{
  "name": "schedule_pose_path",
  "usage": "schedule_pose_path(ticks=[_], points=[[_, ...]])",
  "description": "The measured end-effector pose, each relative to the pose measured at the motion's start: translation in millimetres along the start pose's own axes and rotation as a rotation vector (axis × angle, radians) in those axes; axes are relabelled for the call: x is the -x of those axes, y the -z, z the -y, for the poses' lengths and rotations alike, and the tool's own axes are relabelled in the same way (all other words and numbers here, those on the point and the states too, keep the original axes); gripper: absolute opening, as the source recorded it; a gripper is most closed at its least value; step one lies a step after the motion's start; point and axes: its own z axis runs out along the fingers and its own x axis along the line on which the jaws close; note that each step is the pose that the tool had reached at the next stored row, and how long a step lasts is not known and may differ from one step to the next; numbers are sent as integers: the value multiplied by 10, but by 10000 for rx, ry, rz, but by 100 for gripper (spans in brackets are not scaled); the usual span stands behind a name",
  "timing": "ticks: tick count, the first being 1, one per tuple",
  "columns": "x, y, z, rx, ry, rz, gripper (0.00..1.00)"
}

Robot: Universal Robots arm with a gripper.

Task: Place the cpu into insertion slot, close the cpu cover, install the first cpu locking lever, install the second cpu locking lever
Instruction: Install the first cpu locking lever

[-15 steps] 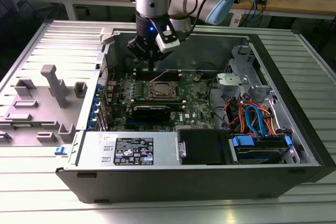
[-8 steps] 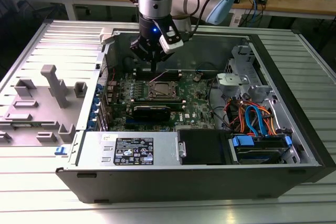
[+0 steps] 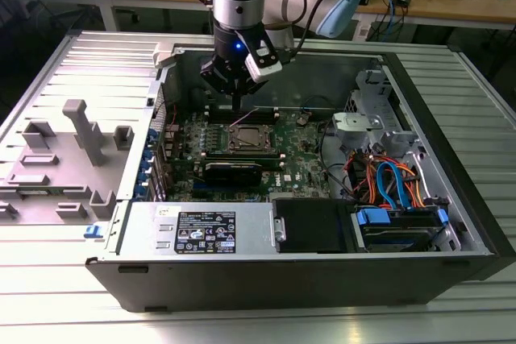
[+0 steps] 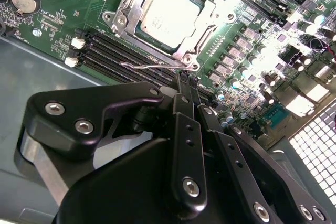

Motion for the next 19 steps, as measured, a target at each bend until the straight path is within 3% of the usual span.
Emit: schedule_pose_path(ticks=[19], points=[[0, -2, -9, -3, 258, -3, 11]])
